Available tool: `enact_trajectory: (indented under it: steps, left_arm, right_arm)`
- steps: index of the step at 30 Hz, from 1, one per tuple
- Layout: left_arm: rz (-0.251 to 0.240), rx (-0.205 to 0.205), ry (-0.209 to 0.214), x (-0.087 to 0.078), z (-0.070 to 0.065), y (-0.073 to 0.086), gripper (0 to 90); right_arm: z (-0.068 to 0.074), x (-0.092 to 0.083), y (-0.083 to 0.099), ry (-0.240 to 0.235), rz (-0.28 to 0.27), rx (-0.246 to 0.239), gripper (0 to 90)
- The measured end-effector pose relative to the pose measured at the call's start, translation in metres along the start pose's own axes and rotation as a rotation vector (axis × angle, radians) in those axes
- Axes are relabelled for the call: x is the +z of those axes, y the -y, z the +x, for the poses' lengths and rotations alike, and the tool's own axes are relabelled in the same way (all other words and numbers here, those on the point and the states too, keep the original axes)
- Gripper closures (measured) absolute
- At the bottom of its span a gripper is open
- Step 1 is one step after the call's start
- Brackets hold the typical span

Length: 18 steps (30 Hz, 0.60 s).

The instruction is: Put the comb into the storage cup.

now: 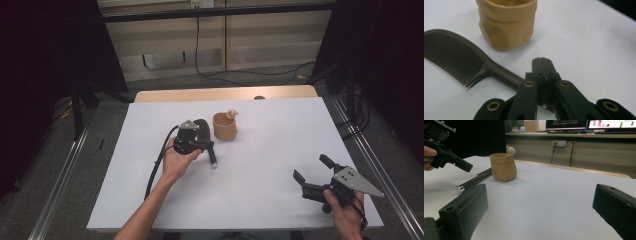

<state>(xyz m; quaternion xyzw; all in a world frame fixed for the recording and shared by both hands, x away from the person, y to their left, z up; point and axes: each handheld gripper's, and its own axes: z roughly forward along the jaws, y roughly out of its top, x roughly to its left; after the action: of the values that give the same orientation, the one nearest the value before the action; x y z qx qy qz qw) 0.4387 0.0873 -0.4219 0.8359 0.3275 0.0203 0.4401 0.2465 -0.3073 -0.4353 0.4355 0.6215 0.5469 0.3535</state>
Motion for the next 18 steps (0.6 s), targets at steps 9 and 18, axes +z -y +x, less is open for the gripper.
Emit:
enact_trajectory:
  steps: [9,18]
  left_arm:
    - [0.099,0.008,0.008,0.016,-0.006,0.004,90.0]
    - [0.14,0.023,0.006,0.022,-0.013,-0.002,90.0]
  right_arm:
    - [0.0,0.0,0.0,-0.002,-0.001,-0.004,0.0]
    - [0.0,0.0,0.0,0.0,0.002,-0.003,0.0]
